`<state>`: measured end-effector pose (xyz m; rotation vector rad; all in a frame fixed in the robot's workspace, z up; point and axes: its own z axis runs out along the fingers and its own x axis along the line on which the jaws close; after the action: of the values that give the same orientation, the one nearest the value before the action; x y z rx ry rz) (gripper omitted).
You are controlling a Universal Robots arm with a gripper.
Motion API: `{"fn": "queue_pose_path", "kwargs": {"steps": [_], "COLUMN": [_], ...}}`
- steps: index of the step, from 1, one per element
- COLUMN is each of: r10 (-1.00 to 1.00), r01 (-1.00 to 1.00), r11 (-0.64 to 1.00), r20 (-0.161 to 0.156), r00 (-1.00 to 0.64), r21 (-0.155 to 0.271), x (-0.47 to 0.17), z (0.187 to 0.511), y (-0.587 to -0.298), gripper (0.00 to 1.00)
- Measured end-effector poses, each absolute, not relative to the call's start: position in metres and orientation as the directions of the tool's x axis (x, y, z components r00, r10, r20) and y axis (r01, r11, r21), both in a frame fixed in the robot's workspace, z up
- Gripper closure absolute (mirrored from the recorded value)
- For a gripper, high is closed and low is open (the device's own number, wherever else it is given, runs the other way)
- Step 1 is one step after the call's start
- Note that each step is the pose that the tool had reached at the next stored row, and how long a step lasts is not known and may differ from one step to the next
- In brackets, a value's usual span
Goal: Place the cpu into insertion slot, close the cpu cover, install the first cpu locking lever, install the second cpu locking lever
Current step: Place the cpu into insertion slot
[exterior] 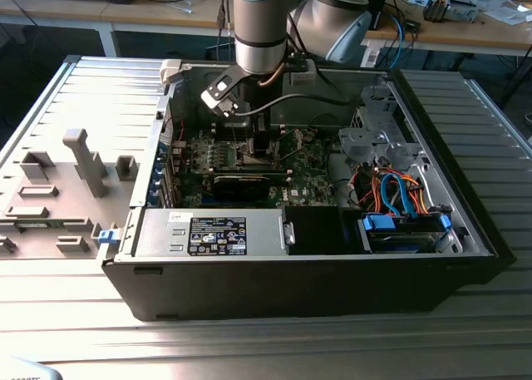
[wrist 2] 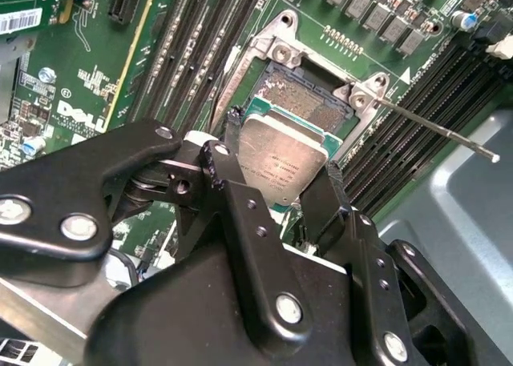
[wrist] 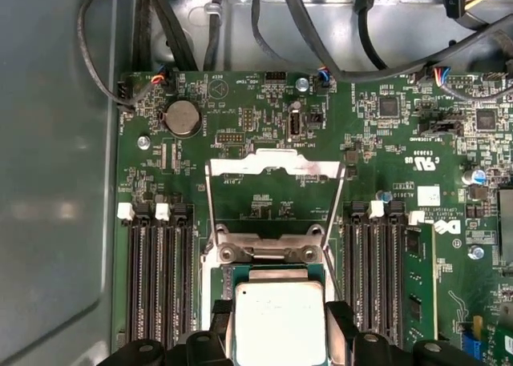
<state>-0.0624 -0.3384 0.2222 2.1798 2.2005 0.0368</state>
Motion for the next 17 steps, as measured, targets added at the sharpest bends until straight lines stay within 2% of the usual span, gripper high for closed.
{"fn": "queue_pose_path", "kwargs": {"steps": [17], "r10": [1.000], "r01": [0.999], "r11": [0.005], "r20": [-0.014], "r00": [-0.004], "r21": [0.048], "x": [-0.067], "z": [0.205], "y": [-0.336], "gripper": [0.45]}}
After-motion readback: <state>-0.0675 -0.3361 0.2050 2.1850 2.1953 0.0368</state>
